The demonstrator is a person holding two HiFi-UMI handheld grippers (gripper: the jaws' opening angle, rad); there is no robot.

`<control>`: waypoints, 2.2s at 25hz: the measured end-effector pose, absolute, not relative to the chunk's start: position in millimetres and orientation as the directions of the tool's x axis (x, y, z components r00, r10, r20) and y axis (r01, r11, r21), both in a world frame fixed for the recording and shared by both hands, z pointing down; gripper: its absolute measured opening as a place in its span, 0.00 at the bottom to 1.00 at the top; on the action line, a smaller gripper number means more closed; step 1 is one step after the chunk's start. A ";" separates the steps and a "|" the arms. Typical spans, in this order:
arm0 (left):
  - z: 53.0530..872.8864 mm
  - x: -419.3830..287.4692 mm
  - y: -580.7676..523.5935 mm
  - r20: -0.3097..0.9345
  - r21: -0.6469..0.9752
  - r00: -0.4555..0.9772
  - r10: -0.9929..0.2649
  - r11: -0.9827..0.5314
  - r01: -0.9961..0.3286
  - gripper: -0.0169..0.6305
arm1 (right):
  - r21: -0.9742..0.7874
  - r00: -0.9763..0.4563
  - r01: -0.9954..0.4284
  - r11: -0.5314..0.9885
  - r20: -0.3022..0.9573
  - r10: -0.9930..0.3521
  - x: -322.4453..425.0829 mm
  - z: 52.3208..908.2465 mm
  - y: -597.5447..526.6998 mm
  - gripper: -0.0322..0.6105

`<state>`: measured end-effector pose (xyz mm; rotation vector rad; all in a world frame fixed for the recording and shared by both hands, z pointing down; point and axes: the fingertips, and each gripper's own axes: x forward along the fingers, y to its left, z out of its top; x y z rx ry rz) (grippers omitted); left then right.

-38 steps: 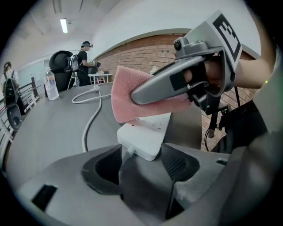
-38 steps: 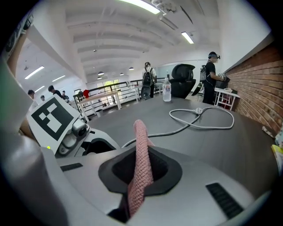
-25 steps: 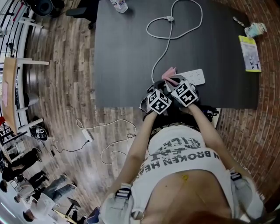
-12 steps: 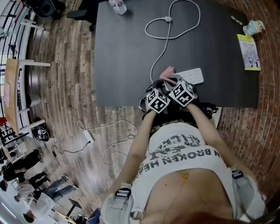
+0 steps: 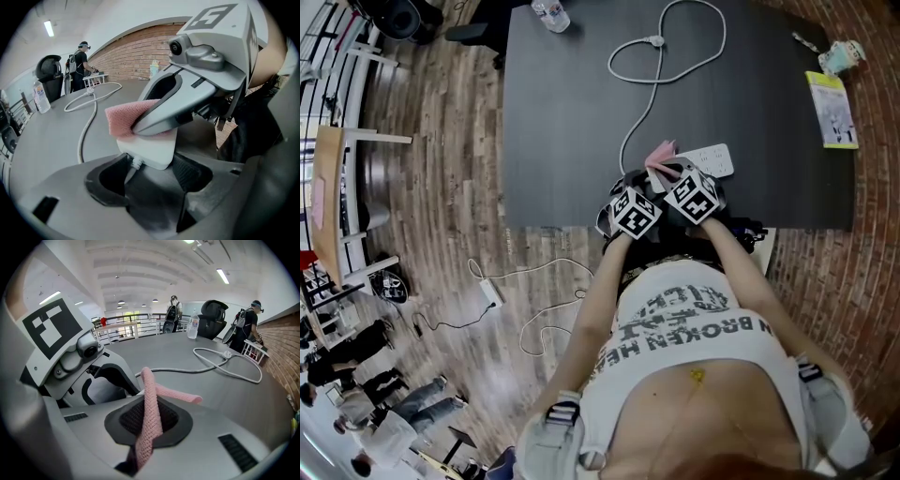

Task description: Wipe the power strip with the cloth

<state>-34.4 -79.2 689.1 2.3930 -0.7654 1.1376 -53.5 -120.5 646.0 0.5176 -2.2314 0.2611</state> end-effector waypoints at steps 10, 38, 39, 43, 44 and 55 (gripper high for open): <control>689.1 -34.9 -79.5 0.790 0.105 0.527 -0.312 -0.779 -0.619 0.46 | -0.022 -0.558 -0.525 0.851 0.764 -0.325 -27.2 644.8 -130.0 0.08; 690.1 -32.4 -78.9 0.790 0.109 0.528 -0.313 -0.775 -0.622 0.46 | 0.012 -0.472 -0.617 0.787 0.794 -0.382 31.4 648.6 -145.6 0.08; 690.2 -32.5 -79.1 0.789 0.109 0.528 -0.313 -0.775 -0.622 0.46 | 0.014 -0.470 -0.619 0.785 0.794 -0.385 33.1 648.7 -146.1 0.08; 691.5 -32.5 -78.7 0.790 0.107 0.527 -0.314 -0.775 -0.622 0.46 | 0.023 -0.458 -0.633 0.774 0.795 -0.398 42.3 649.7 -148.3 0.08; 691.7 -32.3 -78.6 0.790 0.107 0.527 -0.314 -0.775 -0.623 0.46 | 0.025 -0.455 -0.638 0.770 0.795 -0.402 45.1 649.8 -149.0 0.08; 690.5 -33.0 -79.1 0.791 0.108 0.525 -0.314 -0.773 -0.625 0.46 | 0.039 -0.428 -0.671 0.741 0.795 -0.430 68.5 648.3 -155.5 0.08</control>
